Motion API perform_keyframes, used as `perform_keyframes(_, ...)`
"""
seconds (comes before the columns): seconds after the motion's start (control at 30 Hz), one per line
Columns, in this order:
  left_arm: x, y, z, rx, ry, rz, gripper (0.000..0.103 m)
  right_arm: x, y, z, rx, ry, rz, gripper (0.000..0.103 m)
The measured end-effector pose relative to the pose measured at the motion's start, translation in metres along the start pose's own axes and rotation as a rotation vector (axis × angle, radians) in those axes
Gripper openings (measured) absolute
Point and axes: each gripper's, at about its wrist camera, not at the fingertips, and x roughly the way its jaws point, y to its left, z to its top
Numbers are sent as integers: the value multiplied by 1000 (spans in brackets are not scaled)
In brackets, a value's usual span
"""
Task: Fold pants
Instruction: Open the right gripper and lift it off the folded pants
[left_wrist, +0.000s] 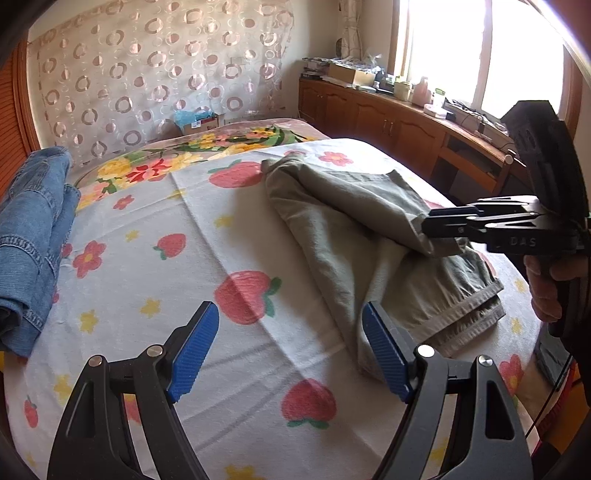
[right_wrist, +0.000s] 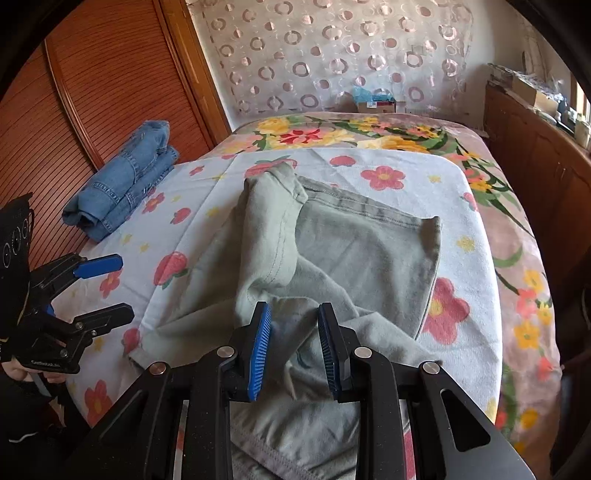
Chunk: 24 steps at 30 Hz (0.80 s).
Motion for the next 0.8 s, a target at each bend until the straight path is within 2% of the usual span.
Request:
perform_keyframes(0.03,1,-2,0,6,1,-4,81,4,-1,2,-3,9,1,27)
perform_keyframes(0.1,2,-5,0,11,3,-5,81,7,-2,7,-19,11,11,4)
perform_keyframes(0.23,3,-6,-1,14,11,-2,81,1,-10,36,-37,-58,-57,4)
perform_keyframes(0.37,1,-6,-2,3,6,-7,81,-6,-40,71,1,-130,-190,4)
perform_keyframes(0.47,-1,-9,-3,12,5,-14,81,9,-68,83,52,-114,-295,4)
perform_keyframes(0.53,-1,-13,-4,21,6,-22,81,24,-82,87,81,-76,-331,4)
perform_keyframes(0.6,-2,-15,-5,28,7,-32,81,37,-91,86,97,-36,-327,9)
perform_keyframes(0.67,-2,-16,-8,32,10,-42,81,38,-94,79,117,-30,-346,23)
perform_keyframes(0.7,-2,-17,-9,35,12,-46,81,34,-93,76,126,-44,-337,26)
perform_keyframes(0.8,-3,-19,-12,45,14,-60,81,16,-87,60,138,-73,-298,28)
